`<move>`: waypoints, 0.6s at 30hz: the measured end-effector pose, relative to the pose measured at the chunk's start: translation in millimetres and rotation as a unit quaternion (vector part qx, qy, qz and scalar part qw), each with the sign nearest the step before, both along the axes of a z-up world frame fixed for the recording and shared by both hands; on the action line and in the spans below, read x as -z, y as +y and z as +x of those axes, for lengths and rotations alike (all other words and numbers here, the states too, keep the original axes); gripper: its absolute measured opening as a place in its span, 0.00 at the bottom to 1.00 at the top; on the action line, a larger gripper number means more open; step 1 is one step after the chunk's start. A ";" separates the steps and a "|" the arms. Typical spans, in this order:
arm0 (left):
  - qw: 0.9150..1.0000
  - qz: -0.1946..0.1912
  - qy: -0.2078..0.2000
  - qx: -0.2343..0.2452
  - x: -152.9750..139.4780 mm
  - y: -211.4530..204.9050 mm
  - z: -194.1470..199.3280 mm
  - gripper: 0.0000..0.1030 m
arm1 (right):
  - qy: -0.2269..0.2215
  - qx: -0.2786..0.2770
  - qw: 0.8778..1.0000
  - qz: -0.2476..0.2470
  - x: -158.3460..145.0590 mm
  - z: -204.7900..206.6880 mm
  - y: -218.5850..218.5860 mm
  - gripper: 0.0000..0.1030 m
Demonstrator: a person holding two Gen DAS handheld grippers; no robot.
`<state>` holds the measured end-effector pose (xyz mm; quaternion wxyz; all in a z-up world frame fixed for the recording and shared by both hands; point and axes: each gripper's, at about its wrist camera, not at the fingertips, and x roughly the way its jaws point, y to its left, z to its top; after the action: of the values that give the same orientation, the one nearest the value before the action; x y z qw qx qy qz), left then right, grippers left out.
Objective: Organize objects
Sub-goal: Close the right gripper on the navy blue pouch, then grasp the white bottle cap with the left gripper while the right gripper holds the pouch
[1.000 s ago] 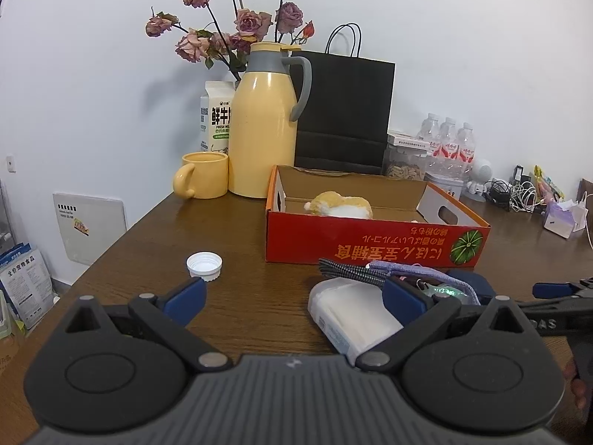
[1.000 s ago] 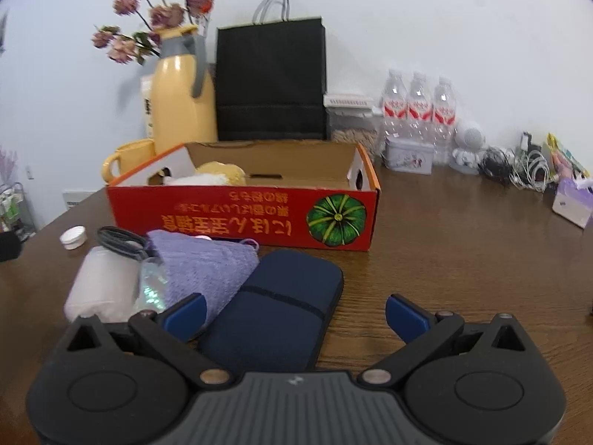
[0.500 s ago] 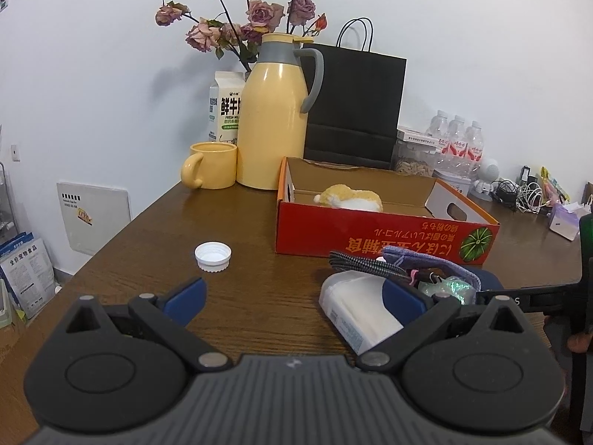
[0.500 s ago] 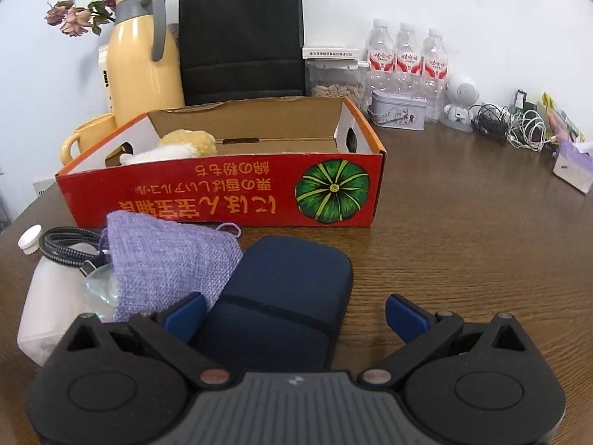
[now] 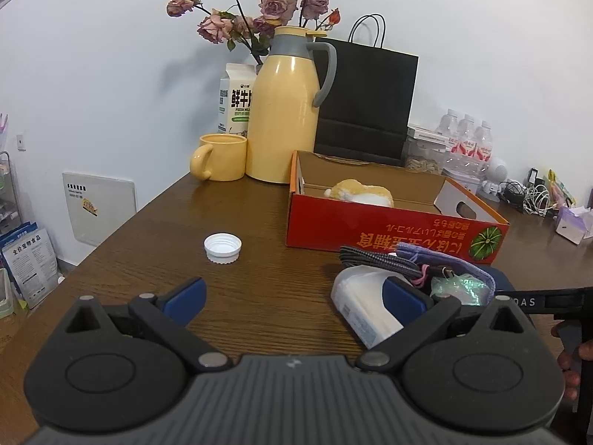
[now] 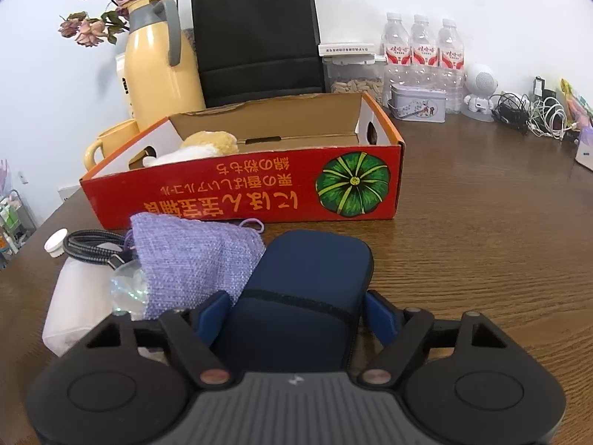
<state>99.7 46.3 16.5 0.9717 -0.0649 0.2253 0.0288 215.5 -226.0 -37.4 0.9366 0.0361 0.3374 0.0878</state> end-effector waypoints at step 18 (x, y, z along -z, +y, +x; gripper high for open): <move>0.999 0.020 0.009 -0.044 5.8 21.5 21.7 1.00 | -0.071 -0.013 0.997 -0.008 -8.9 -18.9 -12.6 0.62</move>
<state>121.4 67.8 10.7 0.9684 -0.0554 0.2308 0.0763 196.7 -238.6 -28.5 0.9571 0.0175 0.2716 0.0996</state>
